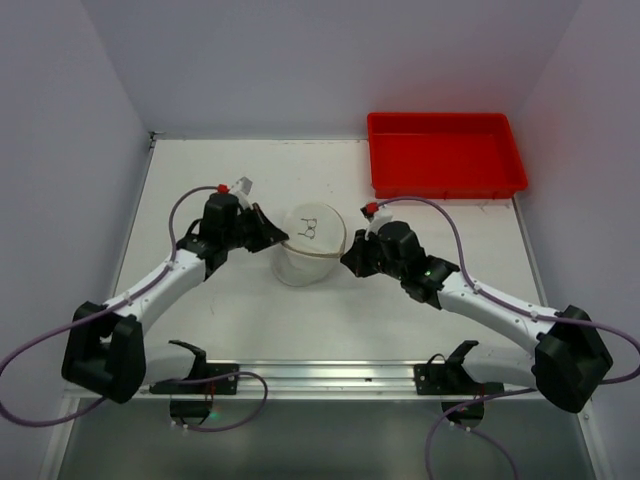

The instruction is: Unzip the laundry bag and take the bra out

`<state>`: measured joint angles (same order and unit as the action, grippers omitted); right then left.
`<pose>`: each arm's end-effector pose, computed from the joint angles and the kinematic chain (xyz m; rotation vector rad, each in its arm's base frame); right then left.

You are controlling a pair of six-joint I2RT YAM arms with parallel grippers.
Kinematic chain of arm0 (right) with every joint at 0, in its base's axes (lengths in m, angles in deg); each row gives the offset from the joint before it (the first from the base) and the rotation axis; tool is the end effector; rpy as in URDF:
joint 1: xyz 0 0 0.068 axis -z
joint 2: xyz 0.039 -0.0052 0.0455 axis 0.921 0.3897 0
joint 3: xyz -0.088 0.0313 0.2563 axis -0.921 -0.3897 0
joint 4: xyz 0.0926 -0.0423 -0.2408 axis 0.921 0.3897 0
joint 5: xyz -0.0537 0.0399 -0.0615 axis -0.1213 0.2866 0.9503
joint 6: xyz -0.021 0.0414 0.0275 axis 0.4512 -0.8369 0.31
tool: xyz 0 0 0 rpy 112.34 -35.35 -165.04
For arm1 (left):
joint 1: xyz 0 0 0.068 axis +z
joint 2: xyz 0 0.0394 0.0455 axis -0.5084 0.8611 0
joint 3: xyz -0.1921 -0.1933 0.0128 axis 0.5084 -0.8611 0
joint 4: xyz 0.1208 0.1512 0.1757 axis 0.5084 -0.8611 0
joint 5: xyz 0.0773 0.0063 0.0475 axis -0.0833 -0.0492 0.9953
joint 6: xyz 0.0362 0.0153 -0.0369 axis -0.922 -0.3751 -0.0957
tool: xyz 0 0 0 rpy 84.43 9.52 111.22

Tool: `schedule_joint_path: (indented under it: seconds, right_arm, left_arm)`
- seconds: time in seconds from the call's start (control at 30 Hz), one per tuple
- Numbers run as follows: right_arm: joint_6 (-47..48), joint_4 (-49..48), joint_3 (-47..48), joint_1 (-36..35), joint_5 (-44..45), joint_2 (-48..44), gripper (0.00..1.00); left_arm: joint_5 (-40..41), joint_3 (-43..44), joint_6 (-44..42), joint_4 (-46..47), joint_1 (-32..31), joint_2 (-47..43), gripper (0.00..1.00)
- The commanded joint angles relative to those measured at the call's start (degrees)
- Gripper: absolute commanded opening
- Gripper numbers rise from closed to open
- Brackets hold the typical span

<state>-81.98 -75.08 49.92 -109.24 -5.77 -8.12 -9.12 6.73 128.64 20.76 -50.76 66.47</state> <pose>0.1935 0.1757 0.2418 -0.2778 2.1443 0.7437 0.2399 -0.0997 0.2332 -0.3876 2.2748 -0.9941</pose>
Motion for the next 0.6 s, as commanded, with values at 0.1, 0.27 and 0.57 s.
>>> schedule_joint_path:
  seconds: [0.1, 0.27, 0.57]
  right_arm:
    - [-0.50, 0.72, 4.56, -3.96, -4.28, 2.86, 0.00]
    - [-7.70, -5.07, 10.45, -10.29, -2.61, 9.72, 0.00]
    - [-10.54, -7.38, 17.40, -11.35, 0.38, 18.95, 0.00]
  left_arm:
    - [-3.07, 19.11, -15.53, -4.52, 2.89, 13.53, 0.11]
    - [-2.37, 22.40, -9.13, -2.06, 2.89, 15.74, 0.51]
    - [7.74, 2.99, 0.11, -2.15, 2.54, -4.27, 1.00]
